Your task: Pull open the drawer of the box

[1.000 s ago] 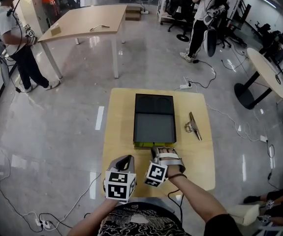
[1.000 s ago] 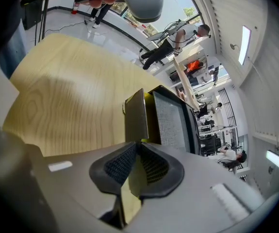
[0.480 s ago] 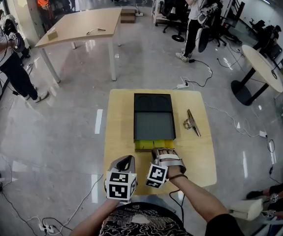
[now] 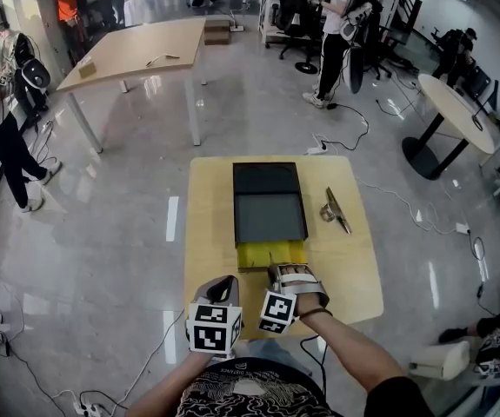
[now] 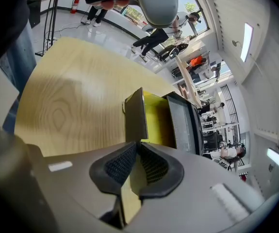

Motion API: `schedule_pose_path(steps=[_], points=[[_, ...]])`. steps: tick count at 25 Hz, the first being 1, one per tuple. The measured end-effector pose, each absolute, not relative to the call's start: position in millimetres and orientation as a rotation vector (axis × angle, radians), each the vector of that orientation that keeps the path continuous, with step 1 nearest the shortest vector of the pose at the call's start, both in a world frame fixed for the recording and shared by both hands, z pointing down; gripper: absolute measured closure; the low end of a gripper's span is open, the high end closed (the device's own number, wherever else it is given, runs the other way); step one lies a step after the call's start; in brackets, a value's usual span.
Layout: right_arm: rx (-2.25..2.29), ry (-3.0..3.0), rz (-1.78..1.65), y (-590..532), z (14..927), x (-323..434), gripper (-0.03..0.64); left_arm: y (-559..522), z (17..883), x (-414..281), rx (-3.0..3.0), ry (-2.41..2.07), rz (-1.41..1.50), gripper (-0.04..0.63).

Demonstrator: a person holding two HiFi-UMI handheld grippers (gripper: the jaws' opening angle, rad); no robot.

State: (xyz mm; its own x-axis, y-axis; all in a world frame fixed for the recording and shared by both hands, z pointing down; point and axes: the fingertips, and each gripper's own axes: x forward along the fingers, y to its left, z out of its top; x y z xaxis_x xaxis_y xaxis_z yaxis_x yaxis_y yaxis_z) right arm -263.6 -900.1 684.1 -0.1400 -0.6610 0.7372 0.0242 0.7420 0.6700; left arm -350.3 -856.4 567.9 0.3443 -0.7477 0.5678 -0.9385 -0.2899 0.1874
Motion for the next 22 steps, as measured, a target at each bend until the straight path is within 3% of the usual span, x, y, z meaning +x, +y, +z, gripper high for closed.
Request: schedule_pose_path(steps=[22], points=[[0.552, -1.577, -0.605, -661, 674, -289, 0.58, -621, 555, -385, 2.186, -1.428, 0.527, 0.583]])
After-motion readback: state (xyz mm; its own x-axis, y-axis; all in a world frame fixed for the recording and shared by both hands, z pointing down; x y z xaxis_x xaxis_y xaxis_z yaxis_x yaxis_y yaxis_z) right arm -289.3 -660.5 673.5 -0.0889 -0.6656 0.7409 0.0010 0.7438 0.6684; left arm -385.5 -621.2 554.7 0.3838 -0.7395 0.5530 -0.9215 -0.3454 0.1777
